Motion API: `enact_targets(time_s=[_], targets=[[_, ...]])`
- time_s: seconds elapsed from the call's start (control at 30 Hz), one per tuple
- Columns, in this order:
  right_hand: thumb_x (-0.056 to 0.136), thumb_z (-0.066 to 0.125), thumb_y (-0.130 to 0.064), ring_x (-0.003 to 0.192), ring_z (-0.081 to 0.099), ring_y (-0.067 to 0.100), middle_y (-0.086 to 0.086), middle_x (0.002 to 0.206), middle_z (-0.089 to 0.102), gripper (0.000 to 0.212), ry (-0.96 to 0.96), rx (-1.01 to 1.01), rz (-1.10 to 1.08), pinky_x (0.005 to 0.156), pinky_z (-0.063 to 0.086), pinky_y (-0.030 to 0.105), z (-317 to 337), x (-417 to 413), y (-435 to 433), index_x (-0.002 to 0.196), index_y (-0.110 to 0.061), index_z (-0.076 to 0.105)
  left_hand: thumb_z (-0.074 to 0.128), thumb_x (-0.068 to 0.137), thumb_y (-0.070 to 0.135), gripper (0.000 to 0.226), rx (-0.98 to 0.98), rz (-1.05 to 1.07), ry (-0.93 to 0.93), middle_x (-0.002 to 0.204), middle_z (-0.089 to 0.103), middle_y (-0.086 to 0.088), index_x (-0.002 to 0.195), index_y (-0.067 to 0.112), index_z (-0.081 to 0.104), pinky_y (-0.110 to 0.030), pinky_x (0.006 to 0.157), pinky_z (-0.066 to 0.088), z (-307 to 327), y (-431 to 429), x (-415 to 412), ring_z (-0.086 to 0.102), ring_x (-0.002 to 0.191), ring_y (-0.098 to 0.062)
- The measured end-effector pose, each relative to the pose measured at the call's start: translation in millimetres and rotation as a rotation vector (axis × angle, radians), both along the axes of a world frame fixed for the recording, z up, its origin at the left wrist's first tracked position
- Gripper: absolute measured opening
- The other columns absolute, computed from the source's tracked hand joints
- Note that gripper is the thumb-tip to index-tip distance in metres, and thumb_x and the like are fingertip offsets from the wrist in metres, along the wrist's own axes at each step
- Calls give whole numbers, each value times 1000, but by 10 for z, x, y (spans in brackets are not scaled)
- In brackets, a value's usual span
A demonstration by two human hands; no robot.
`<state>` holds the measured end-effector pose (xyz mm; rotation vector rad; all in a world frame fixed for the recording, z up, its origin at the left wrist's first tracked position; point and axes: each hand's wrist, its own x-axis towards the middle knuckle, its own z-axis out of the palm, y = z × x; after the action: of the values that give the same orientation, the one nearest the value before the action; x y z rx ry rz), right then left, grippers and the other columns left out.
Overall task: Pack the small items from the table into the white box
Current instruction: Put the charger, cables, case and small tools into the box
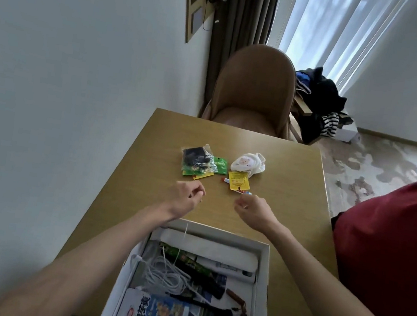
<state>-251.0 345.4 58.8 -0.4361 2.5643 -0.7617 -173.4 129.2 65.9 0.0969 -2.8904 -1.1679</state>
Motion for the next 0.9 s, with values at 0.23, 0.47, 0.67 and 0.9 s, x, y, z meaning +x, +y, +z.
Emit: enact_targets(time_s=[0.23, 0.47, 0.67, 0.9], targets=[[85, 57, -30, 103, 61, 25, 2, 112, 67, 30, 7, 73, -334, 76, 47, 32, -231, -634, -341, 112, -19, 64, 46, 96, 25, 17, -149, -157, -230, 102, 65, 1, 103, 22, 61, -21, 62, 42, -382, -76, -718, 57, 84, -12], [77, 66, -51, 118, 53, 31, 10, 119, 61, 62, -118, 227, -585, 96, 43, 43, -583, -1098, -587, 121, -12, 47, 44, 96, 29, 15, -267, -233, -268, 98, 63, 4, 99, 27, 59, -27, 61, 45, -695, -137, -1090, 58, 82, -13], [79, 66, -23, 93, 65, 24, 6, 95, 70, 17, -234, 3, -644, 85, 54, 39, -701, -1082, -428, 94, -16, 64, 47, 95, 23, 12, -273, -208, -186, 93, 63, 2, 94, 21, 59, -31, 65, 54, -794, -71, -1315, 60, 77, -14], [82, 63, -24, 82, 65, 18, -1, 82, 68, 4, -199, -258, -727, 69, 50, 29, -512, -841, 167, 82, -21, 65, 43, 95, 10, 22, -427, -261, -71, 108, 58, -4, 112, 11, 57, -37, 72, 55, -864, 330, -1662, 60, 82, -22]])
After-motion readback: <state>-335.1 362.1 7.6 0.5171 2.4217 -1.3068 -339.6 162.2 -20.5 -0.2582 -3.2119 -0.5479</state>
